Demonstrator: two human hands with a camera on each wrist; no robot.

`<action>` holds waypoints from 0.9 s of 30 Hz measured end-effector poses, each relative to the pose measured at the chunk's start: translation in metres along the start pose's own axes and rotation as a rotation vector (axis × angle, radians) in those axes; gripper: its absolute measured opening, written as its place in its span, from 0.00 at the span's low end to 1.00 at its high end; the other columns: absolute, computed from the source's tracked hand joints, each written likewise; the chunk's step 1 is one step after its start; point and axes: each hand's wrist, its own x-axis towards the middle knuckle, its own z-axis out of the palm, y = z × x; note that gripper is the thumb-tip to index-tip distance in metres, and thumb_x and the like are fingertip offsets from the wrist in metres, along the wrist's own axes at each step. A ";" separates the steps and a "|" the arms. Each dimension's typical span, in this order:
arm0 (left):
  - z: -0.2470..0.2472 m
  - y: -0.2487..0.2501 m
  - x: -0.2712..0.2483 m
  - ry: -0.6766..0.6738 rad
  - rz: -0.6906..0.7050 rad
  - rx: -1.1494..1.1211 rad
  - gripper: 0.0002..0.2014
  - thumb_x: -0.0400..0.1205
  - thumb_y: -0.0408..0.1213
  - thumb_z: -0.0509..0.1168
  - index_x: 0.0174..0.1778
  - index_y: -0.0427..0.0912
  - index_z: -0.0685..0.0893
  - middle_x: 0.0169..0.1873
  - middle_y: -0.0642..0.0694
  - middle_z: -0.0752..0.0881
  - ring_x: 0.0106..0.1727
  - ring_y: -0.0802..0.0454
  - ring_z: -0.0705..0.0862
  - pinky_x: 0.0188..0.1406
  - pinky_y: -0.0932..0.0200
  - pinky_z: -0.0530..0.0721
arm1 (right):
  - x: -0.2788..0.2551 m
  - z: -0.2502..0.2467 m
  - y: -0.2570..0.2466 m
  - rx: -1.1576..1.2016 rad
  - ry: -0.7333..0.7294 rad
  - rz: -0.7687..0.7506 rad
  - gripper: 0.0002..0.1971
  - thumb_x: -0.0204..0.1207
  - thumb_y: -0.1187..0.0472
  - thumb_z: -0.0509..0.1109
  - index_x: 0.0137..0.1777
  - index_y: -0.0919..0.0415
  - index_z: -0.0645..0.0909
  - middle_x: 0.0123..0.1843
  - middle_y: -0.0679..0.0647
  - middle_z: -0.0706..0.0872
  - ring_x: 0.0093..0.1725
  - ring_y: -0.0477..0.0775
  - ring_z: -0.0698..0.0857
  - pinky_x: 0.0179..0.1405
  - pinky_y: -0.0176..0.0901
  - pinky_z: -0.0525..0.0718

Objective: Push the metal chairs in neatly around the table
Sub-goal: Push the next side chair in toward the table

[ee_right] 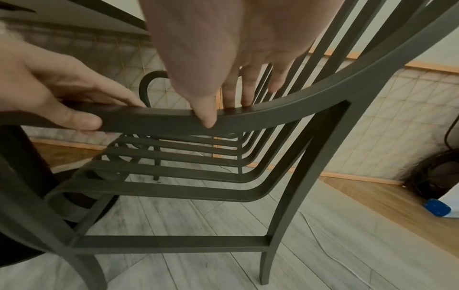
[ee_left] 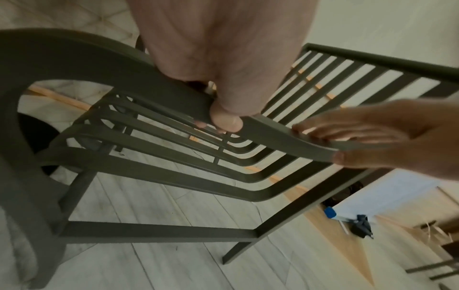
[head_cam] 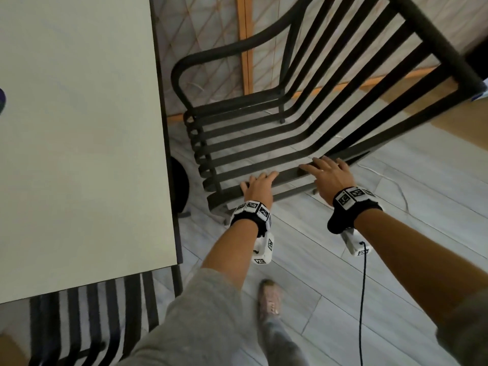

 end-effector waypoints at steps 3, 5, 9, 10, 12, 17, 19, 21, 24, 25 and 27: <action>-0.002 -0.010 0.004 0.010 -0.012 -0.026 0.33 0.77 0.20 0.63 0.72 0.59 0.73 0.64 0.47 0.83 0.67 0.42 0.75 0.67 0.35 0.64 | 0.009 -0.001 -0.002 -0.019 -0.049 -0.003 0.37 0.77 0.63 0.67 0.80 0.38 0.55 0.82 0.55 0.65 0.82 0.60 0.59 0.81 0.67 0.54; -0.007 -0.022 0.003 0.033 -0.027 -0.012 0.32 0.78 0.21 0.64 0.71 0.60 0.74 0.62 0.48 0.84 0.66 0.42 0.76 0.67 0.33 0.65 | 0.016 -0.001 -0.013 -0.001 -0.069 -0.027 0.37 0.77 0.62 0.68 0.80 0.39 0.55 0.80 0.55 0.68 0.82 0.60 0.60 0.81 0.67 0.52; -0.019 -0.050 0.001 0.070 -0.035 0.031 0.31 0.77 0.23 0.65 0.69 0.61 0.76 0.65 0.52 0.83 0.67 0.46 0.76 0.69 0.32 0.63 | 0.030 0.000 -0.045 0.041 -0.066 -0.054 0.32 0.80 0.65 0.62 0.79 0.39 0.58 0.77 0.54 0.74 0.79 0.59 0.65 0.81 0.71 0.47; -0.023 -0.055 0.001 0.081 -0.036 0.051 0.32 0.76 0.23 0.65 0.69 0.62 0.76 0.66 0.53 0.82 0.67 0.47 0.76 0.70 0.32 0.63 | 0.033 0.001 -0.051 0.049 -0.057 -0.054 0.32 0.80 0.65 0.62 0.79 0.39 0.58 0.76 0.54 0.75 0.79 0.59 0.66 0.81 0.72 0.46; -0.028 -0.060 0.003 0.100 -0.035 0.070 0.31 0.77 0.24 0.66 0.70 0.61 0.75 0.67 0.53 0.82 0.68 0.47 0.76 0.71 0.33 0.62 | 0.038 0.000 -0.058 0.060 -0.046 -0.055 0.32 0.80 0.66 0.61 0.79 0.39 0.59 0.74 0.55 0.77 0.77 0.60 0.68 0.80 0.73 0.45; -0.036 -0.068 0.006 0.078 -0.009 0.027 0.31 0.79 0.24 0.64 0.72 0.61 0.74 0.68 0.51 0.83 0.70 0.47 0.77 0.72 0.34 0.60 | 0.044 -0.007 -0.057 0.068 -0.066 -0.072 0.30 0.80 0.66 0.61 0.78 0.41 0.61 0.70 0.58 0.79 0.75 0.63 0.70 0.79 0.73 0.52; -0.034 -0.067 -0.001 0.057 -0.021 -0.001 0.30 0.80 0.25 0.64 0.72 0.60 0.74 0.67 0.48 0.83 0.70 0.45 0.78 0.74 0.31 0.59 | 0.036 -0.005 -0.056 0.071 -0.073 -0.077 0.29 0.80 0.66 0.61 0.78 0.42 0.62 0.69 0.58 0.79 0.74 0.63 0.70 0.79 0.73 0.53; -0.028 -0.064 -0.010 0.048 -0.010 -0.001 0.29 0.79 0.26 0.65 0.72 0.61 0.74 0.64 0.48 0.84 0.67 0.45 0.80 0.72 0.30 0.60 | 0.028 0.000 -0.055 0.053 -0.069 -0.076 0.30 0.79 0.66 0.63 0.78 0.42 0.62 0.68 0.58 0.79 0.73 0.63 0.71 0.79 0.72 0.53; -0.020 -0.066 -0.017 0.089 0.027 0.032 0.30 0.79 0.28 0.67 0.72 0.61 0.74 0.64 0.51 0.84 0.66 0.47 0.79 0.70 0.28 0.63 | 0.026 0.000 -0.054 0.037 -0.074 -0.086 0.31 0.79 0.66 0.64 0.78 0.42 0.62 0.68 0.58 0.79 0.74 0.63 0.70 0.79 0.73 0.54; -0.020 -0.066 -0.017 0.106 0.028 0.039 0.30 0.79 0.28 0.67 0.72 0.61 0.74 0.64 0.52 0.84 0.66 0.48 0.78 0.70 0.28 0.63 | 0.028 -0.001 -0.055 0.037 -0.085 -0.091 0.31 0.79 0.66 0.63 0.78 0.42 0.61 0.69 0.58 0.79 0.74 0.63 0.70 0.79 0.73 0.54; -0.023 -0.063 -0.016 0.124 0.003 0.047 0.29 0.79 0.26 0.65 0.73 0.60 0.74 0.64 0.50 0.84 0.67 0.46 0.77 0.73 0.29 0.60 | 0.030 -0.006 -0.057 0.029 -0.099 -0.093 0.30 0.80 0.67 0.61 0.79 0.42 0.61 0.70 0.59 0.78 0.75 0.63 0.70 0.79 0.73 0.54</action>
